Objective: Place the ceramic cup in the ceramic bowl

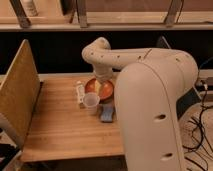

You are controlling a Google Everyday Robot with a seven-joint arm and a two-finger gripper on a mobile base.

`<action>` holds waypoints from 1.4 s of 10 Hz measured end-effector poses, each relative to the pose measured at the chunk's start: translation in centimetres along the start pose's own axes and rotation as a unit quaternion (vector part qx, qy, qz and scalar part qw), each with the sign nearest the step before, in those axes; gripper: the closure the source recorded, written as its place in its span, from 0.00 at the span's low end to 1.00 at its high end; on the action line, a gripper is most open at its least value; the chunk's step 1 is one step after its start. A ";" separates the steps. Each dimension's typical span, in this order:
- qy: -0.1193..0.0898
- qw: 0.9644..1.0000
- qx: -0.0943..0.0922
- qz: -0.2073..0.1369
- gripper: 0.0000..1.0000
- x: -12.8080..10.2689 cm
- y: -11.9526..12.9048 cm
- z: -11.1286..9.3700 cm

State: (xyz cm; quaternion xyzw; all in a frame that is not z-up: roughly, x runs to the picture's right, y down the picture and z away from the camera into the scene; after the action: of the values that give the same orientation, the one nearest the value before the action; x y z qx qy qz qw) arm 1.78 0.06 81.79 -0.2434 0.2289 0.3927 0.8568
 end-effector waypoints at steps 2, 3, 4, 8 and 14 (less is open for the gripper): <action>0.017 1.000 -0.012 -0.001 0.20 0.4 0.9 1.6; 0.020 1.000 -0.018 -0.002 0.20 0.3 1.3 2.1; 0.022 0.999 -0.025 -0.006 0.20 -0.1 1.8 2.6; 0.021 0.998 -0.049 -0.030 0.21 -2.1 3.9 3.7; 0.032 0.993 -0.092 -0.066 0.77 -3.2 6.2 5.4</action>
State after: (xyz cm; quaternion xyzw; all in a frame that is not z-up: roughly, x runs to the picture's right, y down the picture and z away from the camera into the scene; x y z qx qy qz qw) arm -3.86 5.09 86.36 -0.3485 0.2025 0.3464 0.8471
